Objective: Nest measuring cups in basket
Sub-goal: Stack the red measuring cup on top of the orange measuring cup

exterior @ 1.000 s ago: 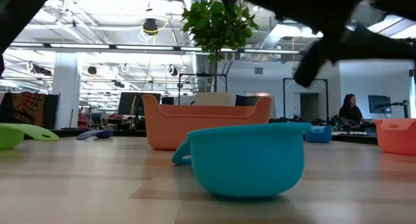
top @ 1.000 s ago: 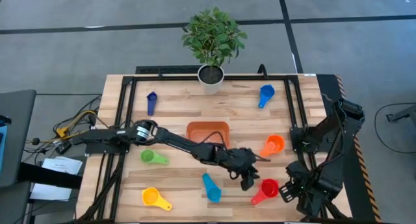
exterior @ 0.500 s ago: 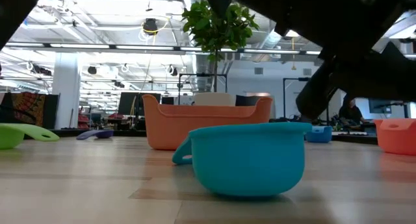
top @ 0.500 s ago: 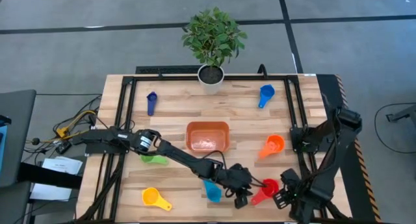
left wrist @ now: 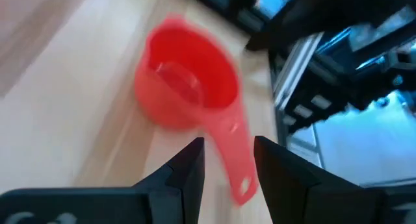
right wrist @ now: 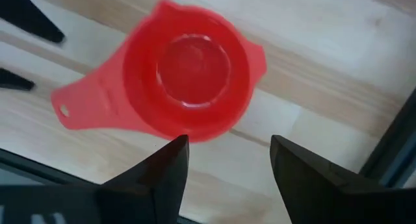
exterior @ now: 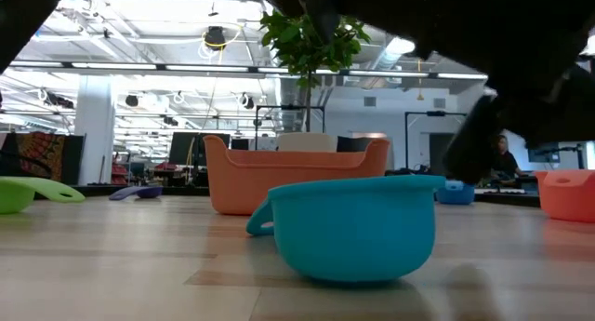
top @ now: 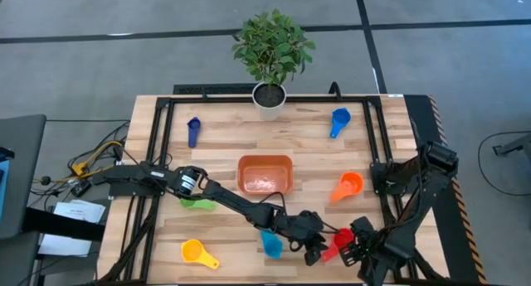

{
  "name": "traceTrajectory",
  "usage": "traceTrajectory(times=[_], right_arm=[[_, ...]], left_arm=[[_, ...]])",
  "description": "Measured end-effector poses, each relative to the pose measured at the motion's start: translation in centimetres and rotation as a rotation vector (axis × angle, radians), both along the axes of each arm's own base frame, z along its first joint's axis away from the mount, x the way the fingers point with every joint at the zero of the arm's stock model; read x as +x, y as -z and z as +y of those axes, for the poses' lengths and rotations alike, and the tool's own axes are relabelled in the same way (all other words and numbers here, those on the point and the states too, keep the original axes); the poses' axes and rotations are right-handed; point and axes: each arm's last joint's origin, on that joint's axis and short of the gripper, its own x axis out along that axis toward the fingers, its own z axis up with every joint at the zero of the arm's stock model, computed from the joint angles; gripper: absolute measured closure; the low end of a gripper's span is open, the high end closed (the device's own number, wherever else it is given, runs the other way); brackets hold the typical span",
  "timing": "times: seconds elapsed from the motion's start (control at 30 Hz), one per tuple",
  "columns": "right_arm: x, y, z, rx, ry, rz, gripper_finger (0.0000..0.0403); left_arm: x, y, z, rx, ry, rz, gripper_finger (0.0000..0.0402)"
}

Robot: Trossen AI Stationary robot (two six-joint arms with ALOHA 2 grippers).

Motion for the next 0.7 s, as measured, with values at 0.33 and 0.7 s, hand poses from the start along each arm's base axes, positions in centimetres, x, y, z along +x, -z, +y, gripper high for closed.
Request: traceTrajectory(times=[0.33, 0.7], right_arm=[[1.0, 0.0, -0.9, -0.036, 0.038, -0.016, 0.0176], [1.0, 1.7, -1.1, -0.024, 0.037, -0.054, 0.0179]], left_arm=[[0.0, 0.9, 0.3, -0.038, -0.014, 0.05, 0.028], [0.2, 2.5, -0.1, -0.121, 0.075, 0.081, 0.028]])
